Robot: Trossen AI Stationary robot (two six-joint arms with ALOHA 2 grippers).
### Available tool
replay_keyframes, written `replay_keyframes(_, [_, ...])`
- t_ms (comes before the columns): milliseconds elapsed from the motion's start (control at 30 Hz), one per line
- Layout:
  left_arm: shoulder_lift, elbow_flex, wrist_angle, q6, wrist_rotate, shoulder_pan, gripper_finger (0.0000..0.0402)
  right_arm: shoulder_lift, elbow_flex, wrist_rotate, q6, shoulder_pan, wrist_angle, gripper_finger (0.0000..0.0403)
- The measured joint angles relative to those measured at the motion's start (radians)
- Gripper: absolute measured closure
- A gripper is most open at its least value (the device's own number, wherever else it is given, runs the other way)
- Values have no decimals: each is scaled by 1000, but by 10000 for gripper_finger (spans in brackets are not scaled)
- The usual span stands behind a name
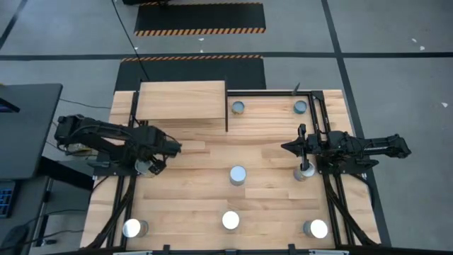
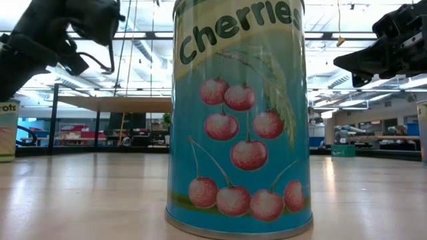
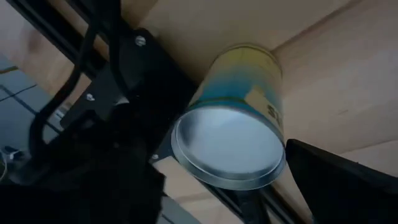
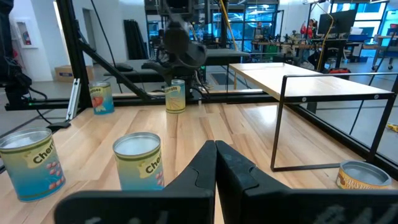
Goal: Pick and place cans onto a shelf
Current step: Put the canned carrot on the shelf
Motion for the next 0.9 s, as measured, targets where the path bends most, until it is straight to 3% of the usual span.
replay_keyframes(200, [3, 0, 10, 96, 61, 64, 10, 0, 0, 0, 0, 0, 0, 393])
replay_keyframes(500, [10, -45, 75, 97, 115, 118, 12, 0, 0, 0, 0, 0, 0, 393])
replay_keyframes(900, [40, -70, 131, 23, 166, 77, 13, 0, 0, -2, 0, 0, 9, 393])
